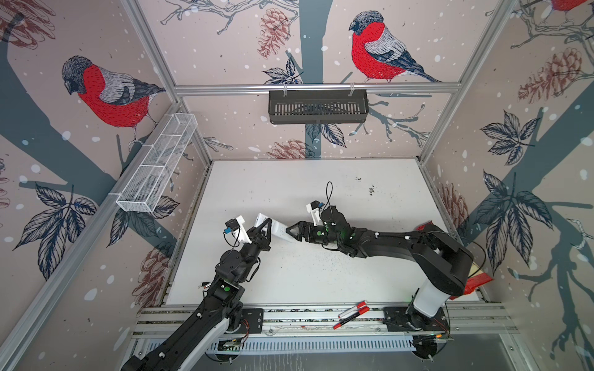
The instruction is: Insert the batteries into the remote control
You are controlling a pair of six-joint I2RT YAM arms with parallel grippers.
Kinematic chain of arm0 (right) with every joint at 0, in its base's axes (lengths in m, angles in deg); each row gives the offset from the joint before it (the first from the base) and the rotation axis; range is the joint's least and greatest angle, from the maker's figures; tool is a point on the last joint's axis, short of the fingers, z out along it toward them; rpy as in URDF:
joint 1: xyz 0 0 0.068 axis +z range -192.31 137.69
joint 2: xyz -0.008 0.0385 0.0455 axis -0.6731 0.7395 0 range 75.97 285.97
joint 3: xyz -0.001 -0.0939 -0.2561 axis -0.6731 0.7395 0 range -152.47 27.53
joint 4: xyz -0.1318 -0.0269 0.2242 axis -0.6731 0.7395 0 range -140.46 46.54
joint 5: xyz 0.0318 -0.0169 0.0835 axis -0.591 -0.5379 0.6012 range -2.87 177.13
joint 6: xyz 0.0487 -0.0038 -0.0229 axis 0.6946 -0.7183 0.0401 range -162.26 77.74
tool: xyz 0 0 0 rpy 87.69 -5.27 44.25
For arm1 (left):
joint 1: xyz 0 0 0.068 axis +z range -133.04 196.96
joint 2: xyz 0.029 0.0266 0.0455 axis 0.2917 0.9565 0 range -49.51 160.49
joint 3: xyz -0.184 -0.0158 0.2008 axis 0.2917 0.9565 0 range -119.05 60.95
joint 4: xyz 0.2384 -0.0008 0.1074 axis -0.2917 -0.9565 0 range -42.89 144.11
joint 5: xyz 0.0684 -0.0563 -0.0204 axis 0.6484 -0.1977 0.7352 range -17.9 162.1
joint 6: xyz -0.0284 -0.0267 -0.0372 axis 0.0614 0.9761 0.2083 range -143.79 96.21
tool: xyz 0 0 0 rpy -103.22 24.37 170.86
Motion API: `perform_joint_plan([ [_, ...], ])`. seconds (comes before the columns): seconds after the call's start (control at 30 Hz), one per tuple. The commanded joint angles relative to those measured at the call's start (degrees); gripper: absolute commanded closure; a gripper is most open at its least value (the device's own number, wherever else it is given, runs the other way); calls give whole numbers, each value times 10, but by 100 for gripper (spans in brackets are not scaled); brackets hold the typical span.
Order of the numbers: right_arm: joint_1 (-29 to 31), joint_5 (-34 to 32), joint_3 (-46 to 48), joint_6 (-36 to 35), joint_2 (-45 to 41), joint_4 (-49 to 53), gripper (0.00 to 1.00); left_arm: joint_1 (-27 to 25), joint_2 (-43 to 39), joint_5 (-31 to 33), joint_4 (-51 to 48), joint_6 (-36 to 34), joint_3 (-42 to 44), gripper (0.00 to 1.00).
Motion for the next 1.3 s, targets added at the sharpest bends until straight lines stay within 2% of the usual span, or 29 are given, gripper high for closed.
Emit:
perform_joint_plan([
  [0.0, 0, 6, -17, -11, -4, -10, 6, 0, -1, -13, 46, 3, -4, 100],
  [0.47, 6, 11, -42, -19, 13, 3, 3, -1, -4, -9, 43, 4, -6, 100],
  [0.97, 10, 10, -41, -14, 28, -1, 7, 0, -8, -10, 42, 8, -7, 100],
  [1.27, 10, -12, -50, -14, 41, 42, 10, 0, -10, -12, 40, 5, -10, 100],
])
